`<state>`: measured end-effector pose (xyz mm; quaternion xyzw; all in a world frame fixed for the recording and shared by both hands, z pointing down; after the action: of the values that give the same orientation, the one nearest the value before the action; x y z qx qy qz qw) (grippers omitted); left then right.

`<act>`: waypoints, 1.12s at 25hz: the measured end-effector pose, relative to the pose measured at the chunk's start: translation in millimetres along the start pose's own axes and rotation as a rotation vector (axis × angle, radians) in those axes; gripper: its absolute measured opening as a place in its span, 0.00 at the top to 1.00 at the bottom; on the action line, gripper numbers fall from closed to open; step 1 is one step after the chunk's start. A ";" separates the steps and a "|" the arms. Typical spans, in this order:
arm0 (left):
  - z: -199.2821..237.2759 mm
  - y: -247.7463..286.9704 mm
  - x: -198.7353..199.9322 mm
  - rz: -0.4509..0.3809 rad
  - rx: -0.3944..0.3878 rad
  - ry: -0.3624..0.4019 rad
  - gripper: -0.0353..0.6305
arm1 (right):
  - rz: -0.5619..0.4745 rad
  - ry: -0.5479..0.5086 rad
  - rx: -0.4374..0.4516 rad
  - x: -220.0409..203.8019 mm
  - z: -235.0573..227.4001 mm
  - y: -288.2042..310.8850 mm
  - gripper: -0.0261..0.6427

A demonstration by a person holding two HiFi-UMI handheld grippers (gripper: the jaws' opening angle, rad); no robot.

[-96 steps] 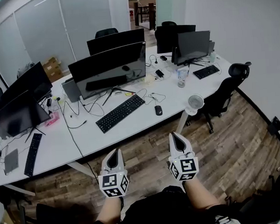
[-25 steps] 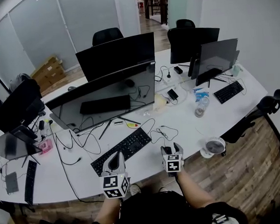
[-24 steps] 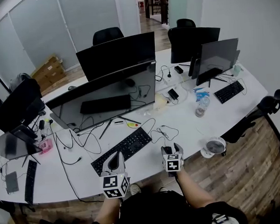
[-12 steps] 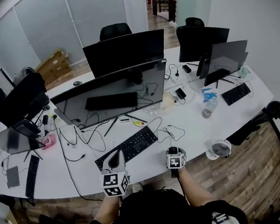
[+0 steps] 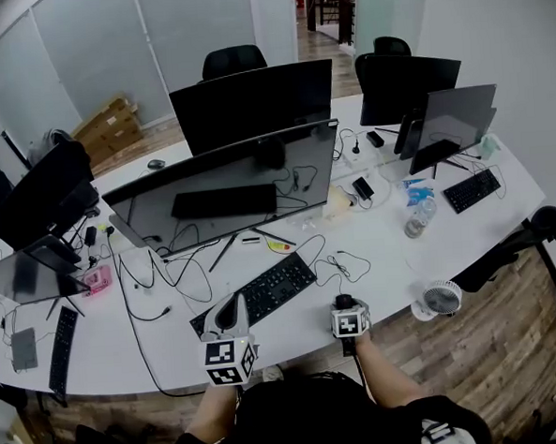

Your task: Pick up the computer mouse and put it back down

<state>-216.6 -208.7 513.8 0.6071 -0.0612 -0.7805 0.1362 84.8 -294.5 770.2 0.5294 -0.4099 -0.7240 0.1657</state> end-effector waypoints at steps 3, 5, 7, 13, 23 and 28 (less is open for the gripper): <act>1.0 4.2 0.2 0.003 -0.008 -0.002 0.87 | -0.054 -0.004 0.000 11.7 -0.4 -11.0 0.55; 0.9 7.7 -0.7 0.005 -0.018 -0.005 0.87 | -0.096 -0.004 -0.012 21.4 -3.3 -20.9 0.55; 0.3 10.9 -1.0 0.006 -0.029 -0.007 0.87 | -0.143 -0.006 -0.010 33.2 -3.9 -33.0 0.55; -1.1 19.5 -1.8 0.012 -0.062 -0.018 0.87 | -0.316 -0.025 -0.021 78.3 -7.9 -78.5 0.55; -8.9 30.7 -1.3 0.020 -0.107 -0.019 0.87 | -0.686 -0.095 -0.068 164.7 -13.5 -191.6 0.55; -10.5 31.3 -0.2 0.019 -0.121 -0.012 0.87 | -0.813 -0.128 -0.085 185.9 -8.8 -233.6 0.55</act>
<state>-202.1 -237.9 519.5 0.5923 -0.0205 -0.7852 0.1796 66.5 -281.2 472.4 0.5946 -0.1467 -0.7784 -0.1379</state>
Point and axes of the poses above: the fingertips, and each gripper's own axes: y forward along the fingers, z to its left, x out of its top, the point moved 7 cm from there along -y, backward along the fingers, and after that the axes turned 12 degrees about -y, right-handed, at the moved point
